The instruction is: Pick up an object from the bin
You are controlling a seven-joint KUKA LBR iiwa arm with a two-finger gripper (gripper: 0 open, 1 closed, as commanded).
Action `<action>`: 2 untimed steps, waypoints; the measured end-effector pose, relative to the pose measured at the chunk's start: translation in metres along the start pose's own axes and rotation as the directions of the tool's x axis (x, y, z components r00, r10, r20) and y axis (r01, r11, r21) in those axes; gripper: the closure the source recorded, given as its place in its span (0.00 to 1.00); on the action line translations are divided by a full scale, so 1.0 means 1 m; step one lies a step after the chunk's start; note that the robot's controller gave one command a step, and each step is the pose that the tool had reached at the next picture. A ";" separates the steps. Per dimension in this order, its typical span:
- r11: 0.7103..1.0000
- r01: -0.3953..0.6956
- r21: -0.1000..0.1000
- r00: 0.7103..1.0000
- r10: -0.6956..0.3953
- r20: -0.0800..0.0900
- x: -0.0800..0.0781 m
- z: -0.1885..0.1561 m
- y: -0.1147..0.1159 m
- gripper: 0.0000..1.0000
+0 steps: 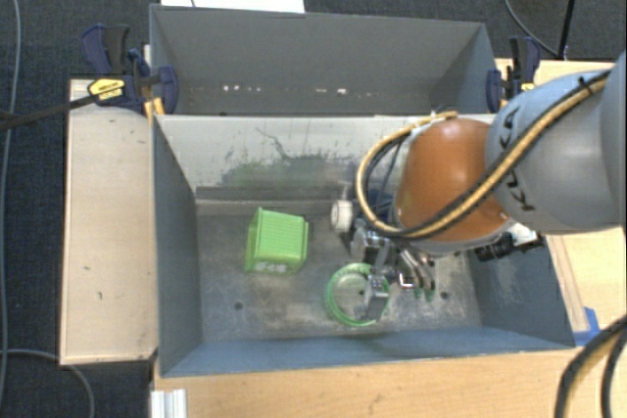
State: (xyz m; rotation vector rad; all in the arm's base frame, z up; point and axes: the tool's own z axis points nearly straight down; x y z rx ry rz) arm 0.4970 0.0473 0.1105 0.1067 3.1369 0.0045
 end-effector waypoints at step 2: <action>0.991 -0.135 0.000 0.991 0.135 0.005 -0.047 0.027 0.043 1.00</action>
Offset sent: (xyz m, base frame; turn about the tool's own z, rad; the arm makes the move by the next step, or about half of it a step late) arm 0.0000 0.0000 0.0000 0.0000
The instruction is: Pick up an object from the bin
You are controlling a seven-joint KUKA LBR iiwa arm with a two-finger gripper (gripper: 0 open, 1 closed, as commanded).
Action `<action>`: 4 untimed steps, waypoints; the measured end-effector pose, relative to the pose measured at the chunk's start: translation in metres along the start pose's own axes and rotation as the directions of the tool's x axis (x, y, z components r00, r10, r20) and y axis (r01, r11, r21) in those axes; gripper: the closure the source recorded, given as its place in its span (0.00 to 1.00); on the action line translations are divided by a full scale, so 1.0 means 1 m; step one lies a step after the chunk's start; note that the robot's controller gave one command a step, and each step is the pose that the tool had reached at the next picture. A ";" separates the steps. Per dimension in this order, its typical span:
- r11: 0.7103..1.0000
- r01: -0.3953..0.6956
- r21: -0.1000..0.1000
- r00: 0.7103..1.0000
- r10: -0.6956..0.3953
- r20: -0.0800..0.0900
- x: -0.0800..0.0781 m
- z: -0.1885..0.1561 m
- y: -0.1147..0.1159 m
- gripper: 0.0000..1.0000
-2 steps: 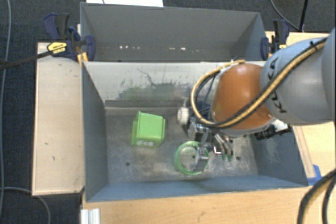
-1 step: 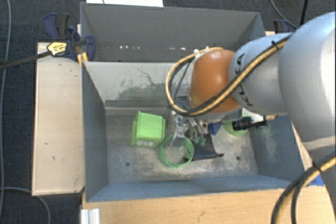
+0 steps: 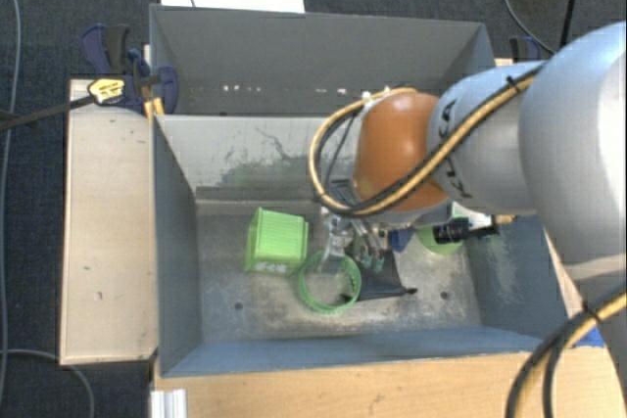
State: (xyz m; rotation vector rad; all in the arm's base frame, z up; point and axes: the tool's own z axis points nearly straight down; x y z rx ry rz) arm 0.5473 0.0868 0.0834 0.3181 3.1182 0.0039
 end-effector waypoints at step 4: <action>0.999 -0.034 -0.003 0.999 0.034 0.005 -0.005 -0.112 0.001 1.00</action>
Offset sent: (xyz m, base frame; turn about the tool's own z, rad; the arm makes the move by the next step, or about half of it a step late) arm -0.0009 -0.0054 0.0700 0.0378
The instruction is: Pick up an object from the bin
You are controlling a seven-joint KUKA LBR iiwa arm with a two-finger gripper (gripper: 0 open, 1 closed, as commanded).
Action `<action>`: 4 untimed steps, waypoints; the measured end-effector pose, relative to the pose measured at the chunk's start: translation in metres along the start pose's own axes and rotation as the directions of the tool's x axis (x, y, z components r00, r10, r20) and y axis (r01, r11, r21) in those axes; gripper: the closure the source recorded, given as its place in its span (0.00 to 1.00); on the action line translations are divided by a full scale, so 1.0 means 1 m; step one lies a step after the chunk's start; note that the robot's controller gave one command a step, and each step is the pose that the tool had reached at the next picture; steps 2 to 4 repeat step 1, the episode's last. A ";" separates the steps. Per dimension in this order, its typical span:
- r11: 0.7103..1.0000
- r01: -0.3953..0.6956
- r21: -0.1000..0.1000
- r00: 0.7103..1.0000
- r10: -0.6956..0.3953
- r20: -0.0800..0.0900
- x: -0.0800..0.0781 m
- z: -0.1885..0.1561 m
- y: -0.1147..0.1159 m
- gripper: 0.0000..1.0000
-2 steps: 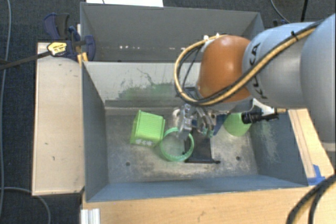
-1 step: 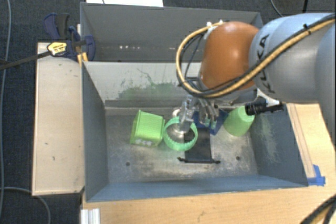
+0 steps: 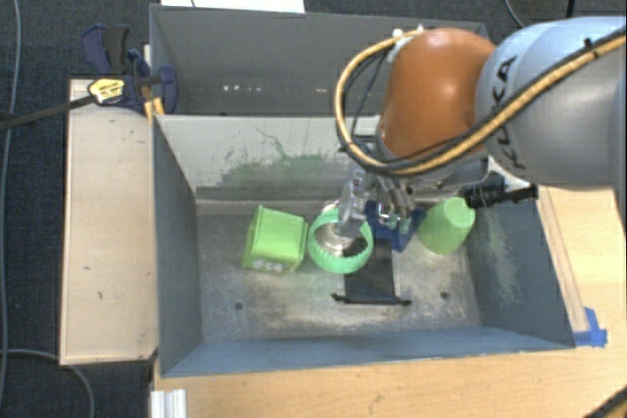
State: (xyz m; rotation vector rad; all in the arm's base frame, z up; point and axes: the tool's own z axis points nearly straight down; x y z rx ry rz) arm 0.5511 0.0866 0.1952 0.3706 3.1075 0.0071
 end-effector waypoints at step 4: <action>1.000 -0.009 0.004 1.000 0.010 -0.010 -0.003 -0.040 0.005 1.00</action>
Offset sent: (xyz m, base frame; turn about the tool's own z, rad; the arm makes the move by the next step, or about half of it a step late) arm 0.0150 -0.0091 0.1746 -0.0325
